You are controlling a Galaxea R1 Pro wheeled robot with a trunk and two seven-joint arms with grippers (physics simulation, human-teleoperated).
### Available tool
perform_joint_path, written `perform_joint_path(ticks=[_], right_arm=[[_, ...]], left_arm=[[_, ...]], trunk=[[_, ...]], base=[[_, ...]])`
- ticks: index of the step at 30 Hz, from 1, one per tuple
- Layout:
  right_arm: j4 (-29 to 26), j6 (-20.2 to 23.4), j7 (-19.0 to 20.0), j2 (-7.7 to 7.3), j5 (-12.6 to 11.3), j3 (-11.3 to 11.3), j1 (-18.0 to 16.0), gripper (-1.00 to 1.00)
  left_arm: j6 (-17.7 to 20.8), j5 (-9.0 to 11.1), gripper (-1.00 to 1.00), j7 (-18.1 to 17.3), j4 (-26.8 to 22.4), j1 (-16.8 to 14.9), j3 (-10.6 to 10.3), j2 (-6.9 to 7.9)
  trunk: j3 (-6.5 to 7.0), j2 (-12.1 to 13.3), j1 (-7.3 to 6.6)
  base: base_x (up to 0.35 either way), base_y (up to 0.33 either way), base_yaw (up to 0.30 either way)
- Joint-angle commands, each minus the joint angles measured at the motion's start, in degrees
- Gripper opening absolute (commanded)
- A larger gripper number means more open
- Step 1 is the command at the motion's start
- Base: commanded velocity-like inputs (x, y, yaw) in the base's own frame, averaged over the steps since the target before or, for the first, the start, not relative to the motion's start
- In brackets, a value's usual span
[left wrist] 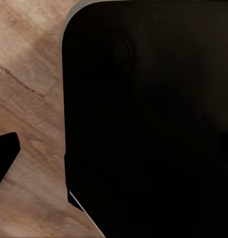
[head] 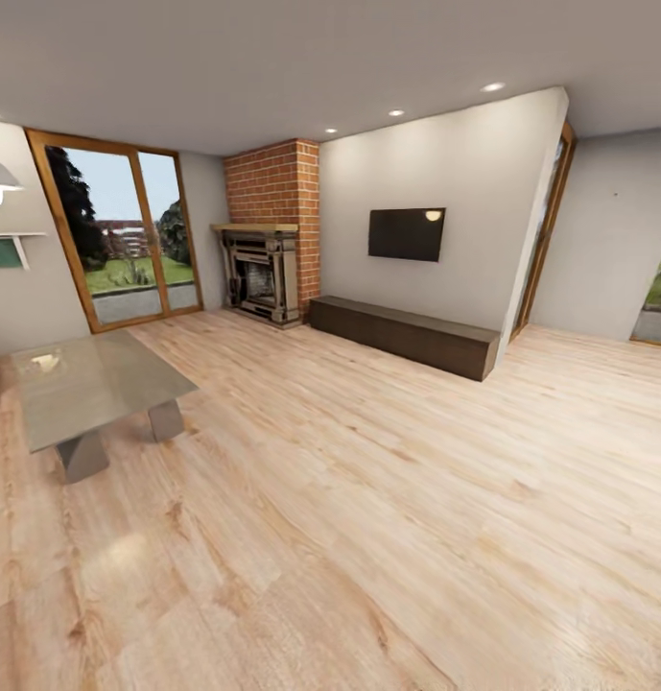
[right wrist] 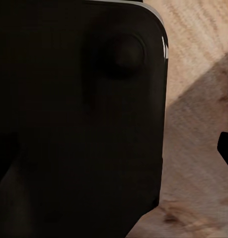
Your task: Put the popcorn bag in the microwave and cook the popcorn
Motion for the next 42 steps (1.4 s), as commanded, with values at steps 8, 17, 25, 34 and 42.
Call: perform_joint_path(ticks=[8, 17, 25, 34, 42], right_arm=[[0.0, -0.2, 0.0, 0.01, -0.1, 0.0, 0.0, 1.00], [0.0, -0.2, 0.0, -0.04, -0.1, 0.0, 0.0, 1.00], [0.0, -0.2, 0.0, 0.01, -0.1, 0.0, 0.0, 1.00], [0.0, -0.2, 0.0, 0.01, -0.1, 0.0, 0.0, 1.00], [0.0, -0.1, 0.0, 0.01, -0.1, 0.0, 0.0, 1.00]], left_arm=[[-0.1, 0.1, 1.00, 0.1, 0.0, 0.0, 0.1, -0.01], [-0.1, 0.1, 1.00, 0.1, 0.0, 0.0, 0.1, -0.01], [-0.1, 0.1, 1.00, 0.1, 0.0, 0.0, 0.2, -0.01], [-0.1, 0.1, 1.00, 0.1, 0.0, 0.0, 0.1, -0.05], [0.4, 0.1, 1.00, 0.1, 0.0, 0.0, 0.0, -0.08]], trunk=[[-0.04, 0.0, 0.00], [-0.04, 0.0, 0.00], [-0.04, 0.0, 0.00], [-0.04, 0.0, 0.00], [-0.04, 0.0, 0.00]], base=[[0.000, 0.000, -0.241], [0.000, 0.000, -0.241], [0.000, 0.000, -0.241], [0.023, 0.000, -0.241], [0.277, 0.000, -0.212]])
